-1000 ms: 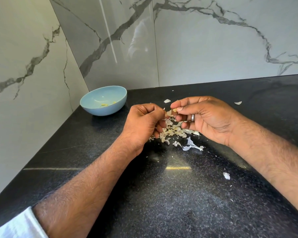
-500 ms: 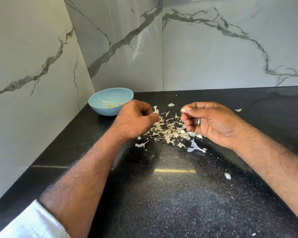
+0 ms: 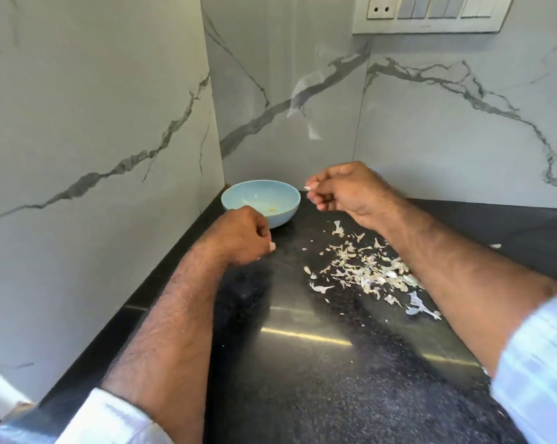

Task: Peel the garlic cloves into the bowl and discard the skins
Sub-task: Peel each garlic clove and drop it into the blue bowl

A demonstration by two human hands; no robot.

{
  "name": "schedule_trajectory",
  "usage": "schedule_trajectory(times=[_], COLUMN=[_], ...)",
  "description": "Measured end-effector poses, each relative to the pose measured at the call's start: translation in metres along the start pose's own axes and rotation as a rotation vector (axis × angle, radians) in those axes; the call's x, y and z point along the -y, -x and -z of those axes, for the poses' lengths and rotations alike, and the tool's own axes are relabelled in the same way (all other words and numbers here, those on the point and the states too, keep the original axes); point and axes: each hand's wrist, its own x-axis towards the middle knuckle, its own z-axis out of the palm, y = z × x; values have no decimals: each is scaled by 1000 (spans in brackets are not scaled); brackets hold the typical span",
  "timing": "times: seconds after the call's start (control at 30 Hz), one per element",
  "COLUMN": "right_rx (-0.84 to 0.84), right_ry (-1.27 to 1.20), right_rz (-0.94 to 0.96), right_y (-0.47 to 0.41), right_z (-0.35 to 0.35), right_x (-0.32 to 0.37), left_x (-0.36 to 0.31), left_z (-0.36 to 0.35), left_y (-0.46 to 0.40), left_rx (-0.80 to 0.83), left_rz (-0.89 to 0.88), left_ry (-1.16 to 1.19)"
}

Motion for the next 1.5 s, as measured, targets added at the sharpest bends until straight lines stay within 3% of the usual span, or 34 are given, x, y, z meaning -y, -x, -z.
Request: schedule_trajectory(times=[0.17, 0.3, 0.47, 0.57, 0.7, 0.83, 0.93, 1.07, 1.23, 1.5], right_rx=[-3, -43, -48, 32, -8, 16, 37, -175, -29, 109], right_ry=[160, 195, 179, 221, 418, 500, 460, 614, 769, 886], right_rz=[-3, -17, -57, -67, 77, 93, 51, 245, 275, 267], right_y=[-40, -51, -26, 13, 70, 104, 110, 103, 93, 94], right_z=[-50, -52, -17, 19, 67, 115, 137, 152, 152, 131], right_x=[4, -2, -3, -13, -33, -49, -68, -86, -92, -98], left_x=[5, 1, -12, -30, -54, -87, -108, -132, -122, -117], left_z=[-5, -13, -22, -38, -54, -63, -73, -97, -121, -116], left_y=[-6, -13, -13, -2, 13, 17, 4, -16, -26, -25], left_rx=[17, 20, -83, -71, -155, -199, -151, -131, -196, -189], left_rz=[72, 91, 25, -125, -292, -295, -281, -280, -416, -415], left_ry=[-47, -88, 47, 203, 352, 465, 450, 464, 144, 165])
